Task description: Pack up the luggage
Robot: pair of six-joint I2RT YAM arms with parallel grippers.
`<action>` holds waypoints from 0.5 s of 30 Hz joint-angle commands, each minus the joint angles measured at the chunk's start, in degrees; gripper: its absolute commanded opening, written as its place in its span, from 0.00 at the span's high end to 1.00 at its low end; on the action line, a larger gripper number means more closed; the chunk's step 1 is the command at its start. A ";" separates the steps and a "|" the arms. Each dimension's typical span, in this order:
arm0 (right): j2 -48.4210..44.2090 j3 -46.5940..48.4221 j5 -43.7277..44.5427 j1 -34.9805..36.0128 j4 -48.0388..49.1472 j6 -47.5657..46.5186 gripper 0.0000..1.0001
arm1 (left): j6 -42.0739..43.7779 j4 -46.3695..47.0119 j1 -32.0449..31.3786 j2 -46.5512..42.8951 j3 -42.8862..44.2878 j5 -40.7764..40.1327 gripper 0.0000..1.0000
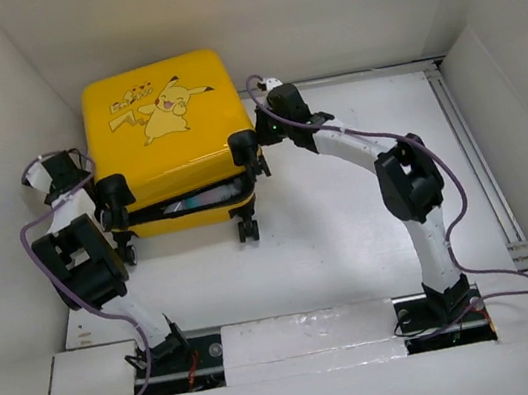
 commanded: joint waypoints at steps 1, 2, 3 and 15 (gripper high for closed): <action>-9.06 -8.29 -1.02 4.24 5.73 0.50 1.00 | -3.20 1.37 -13.06 -5.74 -8.23 14.93 0.48; -11.28 -11.19 -1.00 4.24 6.53 1.02 1.00 | -4.17 2.35 -15.27 -6.80 -9.73 14.92 0.48; -13.48 -16.61 -0.39 3.29 7.06 1.02 1.00 | -5.22 3.49 -17.64 -7.77 -12.62 14.92 0.48; -37.40 -39.95 0.23 -9.19 6.46 0.58 1.00 | -15.87 19.93 -40.78 -18.58 -28.63 12.46 0.48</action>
